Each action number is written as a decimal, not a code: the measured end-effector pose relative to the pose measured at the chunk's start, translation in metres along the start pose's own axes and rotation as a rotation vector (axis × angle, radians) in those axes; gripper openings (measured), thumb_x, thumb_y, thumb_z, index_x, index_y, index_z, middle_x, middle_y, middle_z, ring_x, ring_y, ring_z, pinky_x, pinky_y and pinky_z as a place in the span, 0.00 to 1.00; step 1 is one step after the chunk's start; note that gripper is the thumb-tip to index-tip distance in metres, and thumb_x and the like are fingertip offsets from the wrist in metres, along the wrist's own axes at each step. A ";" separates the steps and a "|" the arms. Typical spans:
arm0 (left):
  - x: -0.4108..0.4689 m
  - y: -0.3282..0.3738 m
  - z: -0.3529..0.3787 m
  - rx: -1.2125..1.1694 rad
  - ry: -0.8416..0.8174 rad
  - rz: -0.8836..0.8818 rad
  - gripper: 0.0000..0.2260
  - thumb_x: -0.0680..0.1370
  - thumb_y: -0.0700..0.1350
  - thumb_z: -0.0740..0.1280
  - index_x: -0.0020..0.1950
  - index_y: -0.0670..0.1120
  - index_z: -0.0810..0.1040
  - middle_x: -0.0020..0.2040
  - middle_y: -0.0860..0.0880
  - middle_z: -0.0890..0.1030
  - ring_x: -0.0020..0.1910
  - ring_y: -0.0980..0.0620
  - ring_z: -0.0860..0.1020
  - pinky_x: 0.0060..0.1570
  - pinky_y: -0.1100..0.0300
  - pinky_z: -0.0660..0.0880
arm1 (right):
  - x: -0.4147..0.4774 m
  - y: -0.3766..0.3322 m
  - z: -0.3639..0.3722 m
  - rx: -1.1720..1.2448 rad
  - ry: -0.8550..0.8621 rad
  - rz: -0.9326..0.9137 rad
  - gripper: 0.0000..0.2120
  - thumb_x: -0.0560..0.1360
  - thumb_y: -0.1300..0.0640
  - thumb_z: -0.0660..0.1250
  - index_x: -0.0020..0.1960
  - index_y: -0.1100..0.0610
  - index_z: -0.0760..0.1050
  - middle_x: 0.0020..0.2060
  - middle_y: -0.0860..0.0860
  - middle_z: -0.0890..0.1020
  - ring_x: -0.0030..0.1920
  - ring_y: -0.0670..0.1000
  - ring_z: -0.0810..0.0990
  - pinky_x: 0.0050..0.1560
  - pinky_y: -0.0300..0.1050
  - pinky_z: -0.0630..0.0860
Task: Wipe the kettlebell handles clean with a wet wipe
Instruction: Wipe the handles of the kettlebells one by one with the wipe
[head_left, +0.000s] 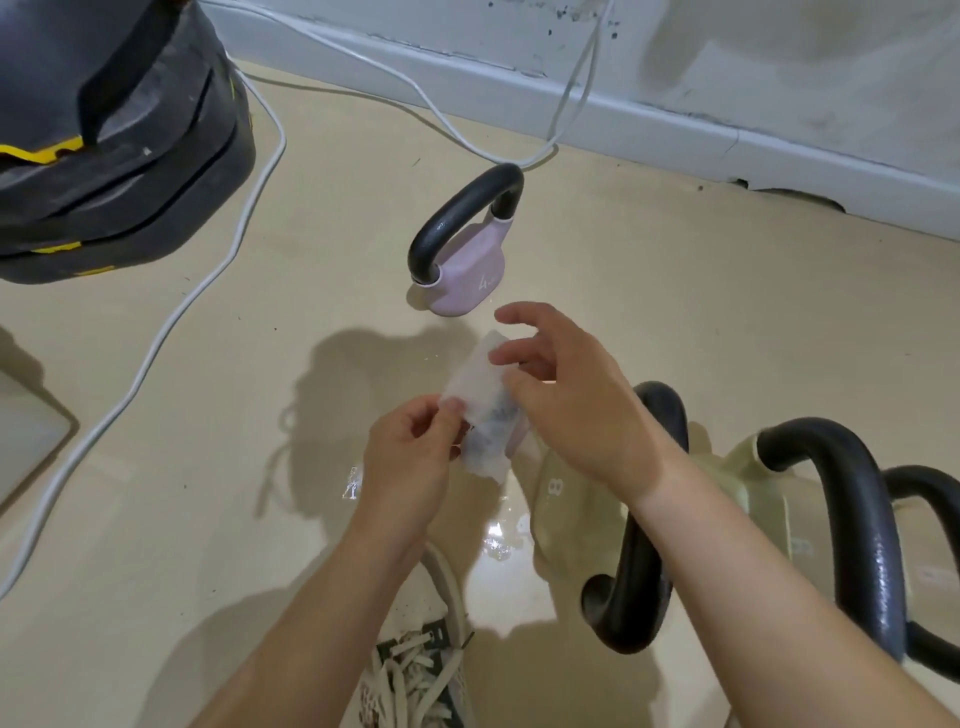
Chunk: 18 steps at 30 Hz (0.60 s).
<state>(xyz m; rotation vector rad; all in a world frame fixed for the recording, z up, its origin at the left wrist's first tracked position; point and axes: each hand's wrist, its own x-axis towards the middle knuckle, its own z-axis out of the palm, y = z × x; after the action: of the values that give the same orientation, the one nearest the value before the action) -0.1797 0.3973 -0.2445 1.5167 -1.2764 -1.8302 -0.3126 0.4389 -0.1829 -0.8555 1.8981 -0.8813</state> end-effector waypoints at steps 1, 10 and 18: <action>0.002 -0.002 -0.001 -0.007 0.000 -0.010 0.10 0.80 0.41 0.64 0.42 0.43 0.82 0.33 0.49 0.81 0.33 0.53 0.78 0.42 0.55 0.77 | 0.002 0.004 0.000 -0.296 -0.028 -0.121 0.24 0.76 0.64 0.60 0.68 0.47 0.69 0.56 0.47 0.78 0.53 0.49 0.77 0.43 0.38 0.77; -0.003 -0.013 -0.019 -0.082 -0.005 -0.202 0.17 0.75 0.31 0.63 0.57 0.49 0.77 0.45 0.45 0.81 0.44 0.51 0.80 0.47 0.57 0.76 | 0.020 0.018 0.045 -1.612 -0.391 -0.660 0.06 0.70 0.61 0.65 0.37 0.51 0.71 0.29 0.47 0.77 0.32 0.52 0.76 0.44 0.48 0.68; 0.006 -0.013 -0.002 0.307 -0.260 0.150 0.30 0.66 0.35 0.66 0.58 0.67 0.71 0.46 0.57 0.81 0.45 0.54 0.81 0.43 0.60 0.78 | 0.060 0.007 0.013 -1.520 -0.574 -0.599 0.08 0.76 0.51 0.59 0.41 0.52 0.73 0.29 0.47 0.68 0.34 0.54 0.72 0.41 0.44 0.69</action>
<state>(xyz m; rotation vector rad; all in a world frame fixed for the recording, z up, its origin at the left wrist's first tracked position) -0.1766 0.3983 -0.2589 1.3134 -1.8134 -1.8411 -0.3268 0.3903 -0.2176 -2.2908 1.5264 0.7290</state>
